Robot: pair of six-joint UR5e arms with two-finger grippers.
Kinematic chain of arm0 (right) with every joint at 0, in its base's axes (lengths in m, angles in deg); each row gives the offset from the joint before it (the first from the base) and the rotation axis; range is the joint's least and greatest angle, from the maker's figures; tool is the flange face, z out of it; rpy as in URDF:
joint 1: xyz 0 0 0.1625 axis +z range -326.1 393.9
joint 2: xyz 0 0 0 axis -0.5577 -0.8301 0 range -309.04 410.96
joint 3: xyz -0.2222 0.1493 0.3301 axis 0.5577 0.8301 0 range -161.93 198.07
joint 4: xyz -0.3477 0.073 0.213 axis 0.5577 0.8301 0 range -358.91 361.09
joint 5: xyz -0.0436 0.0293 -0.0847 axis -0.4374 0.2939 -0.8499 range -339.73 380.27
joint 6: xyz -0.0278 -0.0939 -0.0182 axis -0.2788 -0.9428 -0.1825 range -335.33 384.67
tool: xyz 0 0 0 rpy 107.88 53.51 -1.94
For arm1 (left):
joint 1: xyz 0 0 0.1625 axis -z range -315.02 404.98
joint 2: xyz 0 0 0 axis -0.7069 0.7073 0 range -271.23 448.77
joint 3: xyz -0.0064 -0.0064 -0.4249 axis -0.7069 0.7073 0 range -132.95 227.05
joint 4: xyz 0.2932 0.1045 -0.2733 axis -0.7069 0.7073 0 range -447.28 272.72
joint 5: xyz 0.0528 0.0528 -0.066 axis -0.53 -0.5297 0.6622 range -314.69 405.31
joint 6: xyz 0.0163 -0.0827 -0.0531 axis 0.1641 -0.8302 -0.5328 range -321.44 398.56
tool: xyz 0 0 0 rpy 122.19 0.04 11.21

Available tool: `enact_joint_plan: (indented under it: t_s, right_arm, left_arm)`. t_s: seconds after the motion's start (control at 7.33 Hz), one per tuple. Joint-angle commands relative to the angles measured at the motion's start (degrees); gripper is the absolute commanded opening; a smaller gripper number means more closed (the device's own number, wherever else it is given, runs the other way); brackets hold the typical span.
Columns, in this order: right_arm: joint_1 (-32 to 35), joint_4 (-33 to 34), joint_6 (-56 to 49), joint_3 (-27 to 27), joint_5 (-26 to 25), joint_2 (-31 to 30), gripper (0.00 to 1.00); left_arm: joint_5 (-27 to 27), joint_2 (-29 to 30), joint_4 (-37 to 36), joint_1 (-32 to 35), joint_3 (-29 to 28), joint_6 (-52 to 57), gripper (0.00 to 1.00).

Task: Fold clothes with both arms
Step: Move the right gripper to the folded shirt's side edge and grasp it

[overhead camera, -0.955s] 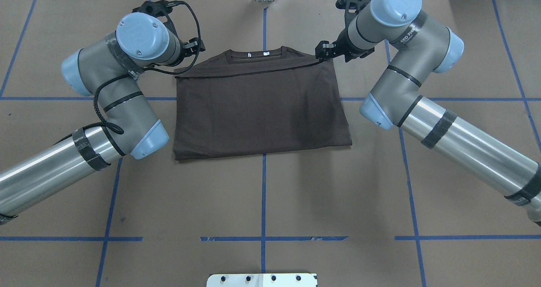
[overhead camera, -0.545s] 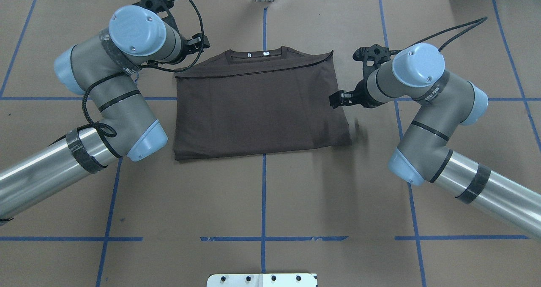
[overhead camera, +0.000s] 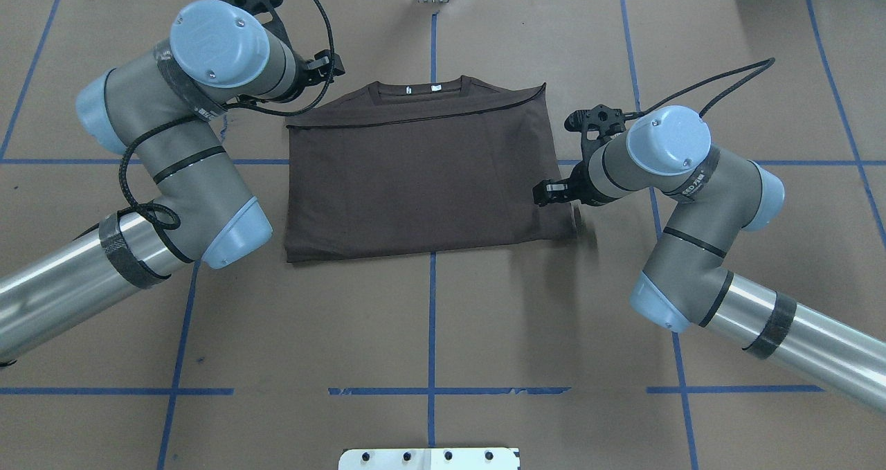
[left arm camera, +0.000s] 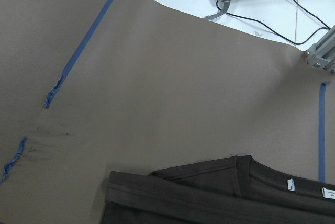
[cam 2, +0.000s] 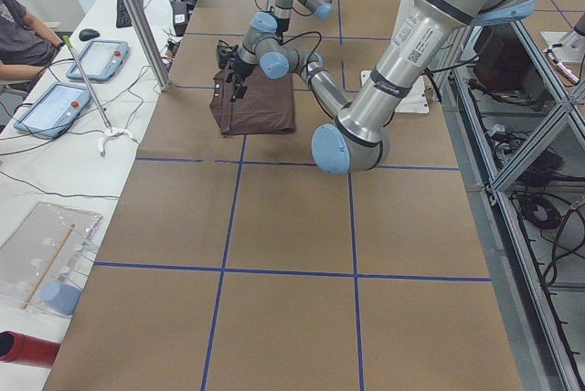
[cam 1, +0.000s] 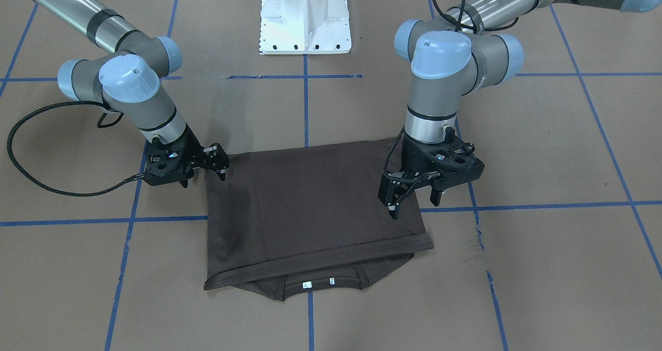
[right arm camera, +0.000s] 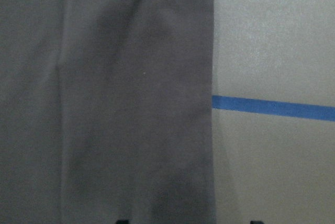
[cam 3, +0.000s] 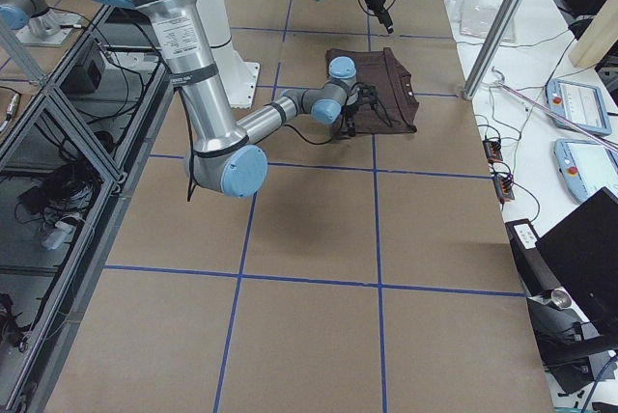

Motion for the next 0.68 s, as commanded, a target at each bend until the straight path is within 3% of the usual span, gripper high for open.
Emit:
enact_joint_plan:
  t_s: [0.0, 0.55]
  right_arm:
    - [-0.37, 0.0, -0.03, -0.49, 0.4, -0.03, 0.53]
    - [-0.37, 0.09, -0.03, -1.37, 1.9, -0.91, 0.57]
  left_arm:
    - [0.04, 0.08, -0.1, 0.0, 0.25, 0.0, 1.0]
    - [0.04, 0.08, -1.24, 0.0, 1.56, 0.0, 1.0]
